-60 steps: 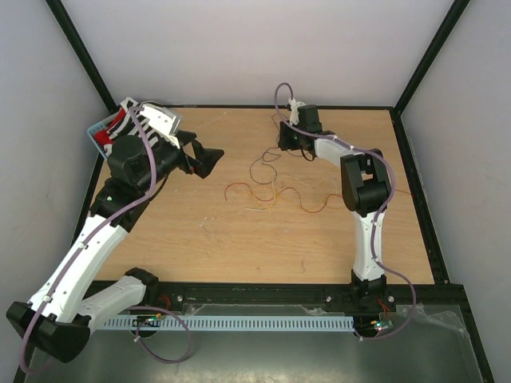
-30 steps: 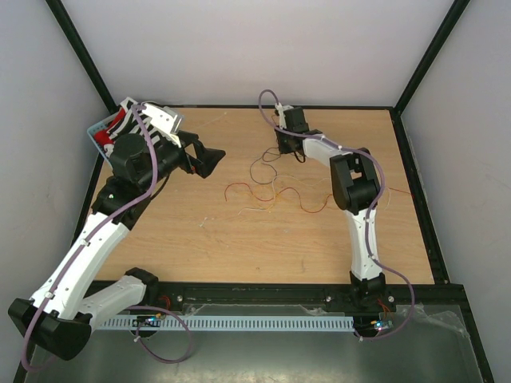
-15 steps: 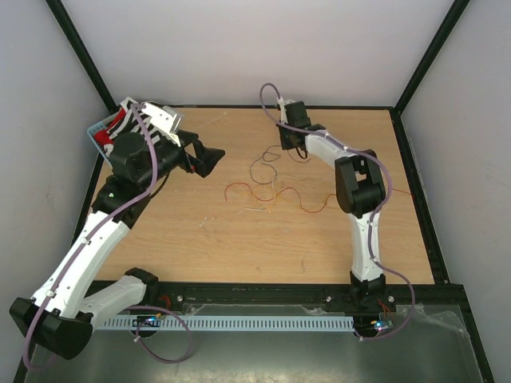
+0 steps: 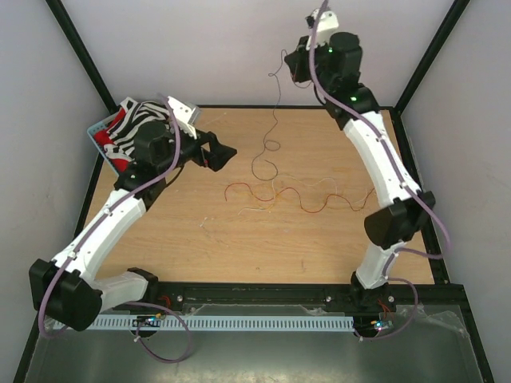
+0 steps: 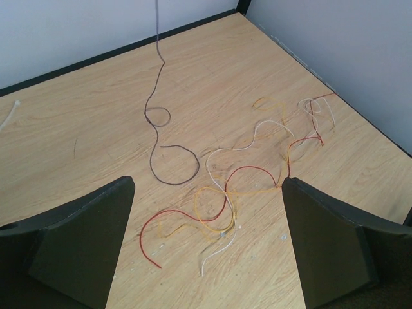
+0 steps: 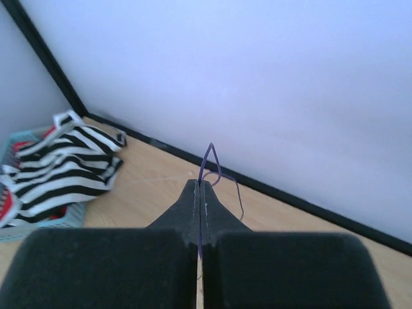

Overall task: Zip-tie the wires
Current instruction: Pick up the cable at the center of the board.

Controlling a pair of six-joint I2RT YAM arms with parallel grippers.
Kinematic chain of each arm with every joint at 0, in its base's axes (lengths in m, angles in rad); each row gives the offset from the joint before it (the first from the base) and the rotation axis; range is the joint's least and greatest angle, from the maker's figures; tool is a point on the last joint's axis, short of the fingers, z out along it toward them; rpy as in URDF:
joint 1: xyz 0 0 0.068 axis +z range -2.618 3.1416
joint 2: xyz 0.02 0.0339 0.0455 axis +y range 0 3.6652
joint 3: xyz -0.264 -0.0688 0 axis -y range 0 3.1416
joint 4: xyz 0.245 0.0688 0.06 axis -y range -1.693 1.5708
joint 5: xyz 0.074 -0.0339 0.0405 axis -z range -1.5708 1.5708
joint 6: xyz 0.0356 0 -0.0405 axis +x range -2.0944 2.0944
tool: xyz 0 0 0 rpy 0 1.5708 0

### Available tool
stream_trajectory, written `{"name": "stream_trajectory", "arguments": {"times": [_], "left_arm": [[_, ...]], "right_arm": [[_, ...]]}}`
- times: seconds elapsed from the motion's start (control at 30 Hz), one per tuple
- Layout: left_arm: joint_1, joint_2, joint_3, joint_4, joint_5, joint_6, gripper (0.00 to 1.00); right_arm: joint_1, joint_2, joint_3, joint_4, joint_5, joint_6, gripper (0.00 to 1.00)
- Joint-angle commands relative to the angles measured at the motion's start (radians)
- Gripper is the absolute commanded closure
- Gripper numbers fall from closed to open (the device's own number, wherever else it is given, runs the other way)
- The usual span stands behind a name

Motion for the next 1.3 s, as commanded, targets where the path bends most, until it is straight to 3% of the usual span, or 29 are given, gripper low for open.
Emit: {"name": "stream_trajectory", "arguments": {"times": [0.0, 0.3, 0.67, 0.9, 1.27], "left_arm": [[0.009, 0.012, 0.021, 0.135, 0.046, -0.047, 0.01], [0.031, 0.016, 0.097, 0.194, 0.141, -0.554, 0.01], [-0.151, 0.12, 0.1, 0.387, 0.234, -0.326, 0.02], [-0.218, 0.239, 0.137, 0.51, 0.24, -0.27, 0.13], [-0.26, 0.368, 0.174, 0.773, 0.235, -0.309, 0.3]], "right_arm": [[0.004, -0.091, -0.009, -0.014, -0.101, 0.045, 1.0], [0.004, -0.264, -0.247, 0.034, -0.183, 0.119, 1.0], [0.004, -0.487, -0.586, 0.333, -0.278, 0.471, 1.0], [0.004, -0.553, -0.687, 0.409, -0.338, 0.584, 1.0], [0.004, -0.586, -0.737, 0.428, -0.384, 0.622, 1.0]]}}
